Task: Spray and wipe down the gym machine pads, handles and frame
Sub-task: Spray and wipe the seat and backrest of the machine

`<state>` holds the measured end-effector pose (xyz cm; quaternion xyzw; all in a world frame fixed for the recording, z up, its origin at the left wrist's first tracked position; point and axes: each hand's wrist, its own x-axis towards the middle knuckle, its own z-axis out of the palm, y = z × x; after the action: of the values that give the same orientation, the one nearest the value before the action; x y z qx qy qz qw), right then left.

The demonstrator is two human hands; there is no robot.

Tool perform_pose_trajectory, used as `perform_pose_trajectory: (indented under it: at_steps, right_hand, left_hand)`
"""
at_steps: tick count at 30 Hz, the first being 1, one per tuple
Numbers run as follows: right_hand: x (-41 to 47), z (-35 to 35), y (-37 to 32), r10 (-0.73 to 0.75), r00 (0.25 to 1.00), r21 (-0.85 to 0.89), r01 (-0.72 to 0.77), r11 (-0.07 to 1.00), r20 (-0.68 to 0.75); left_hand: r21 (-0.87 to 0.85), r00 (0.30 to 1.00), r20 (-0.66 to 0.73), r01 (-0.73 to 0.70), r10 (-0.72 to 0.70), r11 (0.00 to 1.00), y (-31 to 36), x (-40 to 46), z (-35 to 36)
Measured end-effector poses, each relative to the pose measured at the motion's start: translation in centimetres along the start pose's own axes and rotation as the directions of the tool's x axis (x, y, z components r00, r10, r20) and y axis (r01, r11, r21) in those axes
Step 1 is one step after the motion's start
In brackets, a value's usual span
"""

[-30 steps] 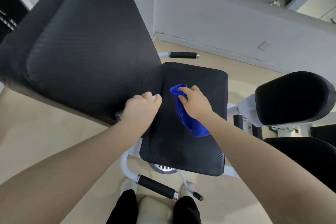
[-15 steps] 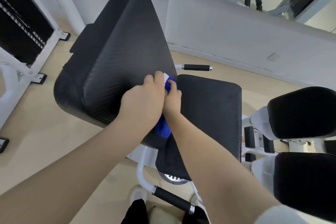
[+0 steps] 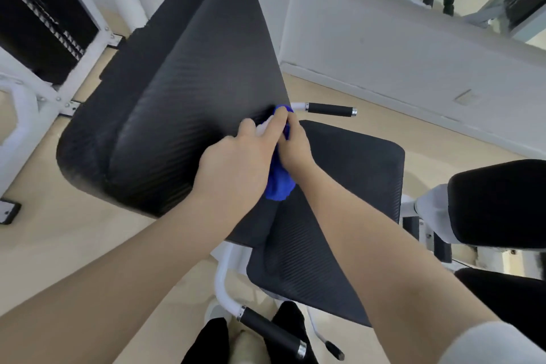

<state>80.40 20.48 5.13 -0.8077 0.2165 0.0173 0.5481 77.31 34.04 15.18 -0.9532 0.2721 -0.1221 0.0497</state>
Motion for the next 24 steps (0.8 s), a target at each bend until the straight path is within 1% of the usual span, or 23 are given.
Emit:
perform_pose_trajectory:
  at_steps: [2,3,4,5,7,9,10,11,12,13,14,15,16,17,18,19,20,22,23,24]
  right_hand:
    - [0.7,-0.7,1.7,0.165,0.985,-0.144,-0.156,0.977,0.054]
    - [1.3,-1.1,1.4,0.187,0.979,-0.149,-0.174,0.973,0.079]
    - [1.9,-1.4,0.6,0.159,0.983,-0.102,-0.150,0.983,0.091]
    - [2.6,-1.7,-1.1,0.090,0.992,-0.026,-0.088,0.996,0.091]
    - [3.7,-2.2,-4.5,-0.111,0.993,0.094,0.106,0.990,0.042]
    - [4.4,-2.5,-6.6,-0.295,0.955,0.101,0.290,0.952,0.038]
    - [4.8,-2.6,-6.4,-0.331,0.943,0.074,0.328,0.942,0.038]
    - [5.3,-2.8,-5.3,-0.319,0.947,0.030,0.318,0.947,0.042]
    - [5.8,-2.8,-3.4,-0.260,0.964,-0.028,0.262,0.965,0.051]
    - [6.2,-2.8,-1.3,-0.152,0.986,-0.092,0.158,0.983,0.071]
    - [6.5,-2.7,0.9,-0.005,0.995,-0.168,0.022,0.986,0.101]
    - [6.8,-2.7,2.6,0.139,0.981,-0.226,-0.106,0.968,0.135]
    - [7.0,-2.8,3.2,0.231,0.961,-0.222,-0.195,0.955,0.154]
    - [7.3,-2.9,3.0,0.259,0.952,-0.146,-0.237,0.961,0.161]
    - [7.6,-2.9,2.0,0.232,0.961,-0.030,-0.230,0.973,0.152]
    - [7.9,-3.1,0.5,0.162,0.979,0.089,-0.173,0.981,0.126]
    - [8.4,-3.3,-1.3,0.062,0.994,0.161,-0.076,0.984,0.090]
    - [8.9,-3.6,-4.5,-0.153,0.988,0.195,0.144,0.970,0.031]
    - [9.1,-3.7,-5.0,-0.221,0.975,0.191,0.214,0.958,0.014]
    - [9.1,-3.6,-4.6,-0.242,0.970,0.186,0.235,0.954,0.011]
  left_hand:
    - [0.022,0.999,-0.006,0.041,-0.041,0.999,0.3,0.1,0.0]
    - [0.016,0.999,-0.001,0.050,-0.050,0.999,0.5,0.2,0.1]
    - [0.016,0.998,-0.011,0.061,-0.060,0.998,0.6,0.3,0.2]
    - [0.014,0.997,-0.027,0.073,-0.072,0.997,0.7,0.6,0.3]
    - [-0.018,0.995,-0.051,0.085,-0.086,0.996,0.9,1.1,0.7]
    - [-0.047,0.992,-0.046,0.117,-0.119,0.992,1.0,1.8,0.7]
    - [-0.056,0.990,-0.038,0.133,-0.135,0.990,1.1,2.0,0.7]
    - [-0.066,0.989,-0.020,0.146,-0.147,0.987,1.2,2.3,0.7]
    - [-0.073,0.988,-0.005,0.153,-0.154,0.986,1.3,2.4,0.7]
    - [-0.073,0.987,0.007,0.159,-0.159,0.985,1.4,2.5,0.8]
    - [-0.057,0.987,0.009,0.162,-0.162,0.985,1.5,2.4,0.8]
    - [-0.035,0.985,0.017,0.172,-0.171,0.984,1.6,2.4,1.1]
    - [-0.015,0.984,0.024,0.175,-0.174,0.984,1.6,2.5,1.1]
    - [-0.009,0.985,0.031,0.171,-0.170,0.985,1.6,2.6,1.2]
    - [-0.014,0.986,0.037,0.162,-0.162,0.987,1.7,2.8,1.3]
    - [-0.025,0.988,0.047,0.151,-0.150,0.988,1.8,2.9,1.5]
    - [-0.034,0.988,0.055,0.143,-0.141,0.989,2.0,3.0,1.9]
    - [-0.048,0.989,0.080,0.131,-0.127,0.990,2.8,3.2,2.8]
    - [-0.047,0.989,0.092,0.118,-0.114,0.992,3.2,3.2,3.2]
    - [-0.033,0.990,0.098,0.108,-0.104,0.994,3.5,3.2,3.5]
